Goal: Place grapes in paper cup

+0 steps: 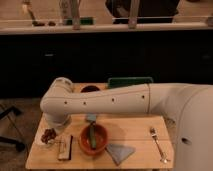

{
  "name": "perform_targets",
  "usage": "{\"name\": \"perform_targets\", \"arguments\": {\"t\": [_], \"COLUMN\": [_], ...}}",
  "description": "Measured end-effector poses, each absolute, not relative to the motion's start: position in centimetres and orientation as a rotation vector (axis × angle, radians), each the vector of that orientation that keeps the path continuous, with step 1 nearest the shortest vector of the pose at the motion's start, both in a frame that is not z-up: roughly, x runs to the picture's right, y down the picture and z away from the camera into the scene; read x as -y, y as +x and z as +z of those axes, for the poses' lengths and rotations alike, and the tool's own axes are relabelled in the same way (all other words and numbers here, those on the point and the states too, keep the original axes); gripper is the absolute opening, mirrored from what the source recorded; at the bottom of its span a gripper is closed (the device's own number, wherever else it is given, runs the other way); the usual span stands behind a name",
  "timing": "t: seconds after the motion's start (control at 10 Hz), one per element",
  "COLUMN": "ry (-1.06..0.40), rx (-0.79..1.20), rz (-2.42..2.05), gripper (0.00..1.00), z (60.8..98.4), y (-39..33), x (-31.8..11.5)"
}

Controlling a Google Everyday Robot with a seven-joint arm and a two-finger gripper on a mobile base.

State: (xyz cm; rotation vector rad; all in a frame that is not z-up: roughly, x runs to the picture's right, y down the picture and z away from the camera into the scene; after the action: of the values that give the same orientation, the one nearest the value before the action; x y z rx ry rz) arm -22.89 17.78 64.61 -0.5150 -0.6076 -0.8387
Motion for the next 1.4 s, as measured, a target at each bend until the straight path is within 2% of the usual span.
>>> {"name": "perform_targets", "arguments": {"t": [0.6,1.4], "ry": [-0.614,-0.641], "rx": [0.646,0.677], "rz": [-0.975,-1.121], "gripper": [0.02,0.02], "z": [66.2,68.1], "y": [-26.3,-27.2], "x": [-17.4,-16.5]}}
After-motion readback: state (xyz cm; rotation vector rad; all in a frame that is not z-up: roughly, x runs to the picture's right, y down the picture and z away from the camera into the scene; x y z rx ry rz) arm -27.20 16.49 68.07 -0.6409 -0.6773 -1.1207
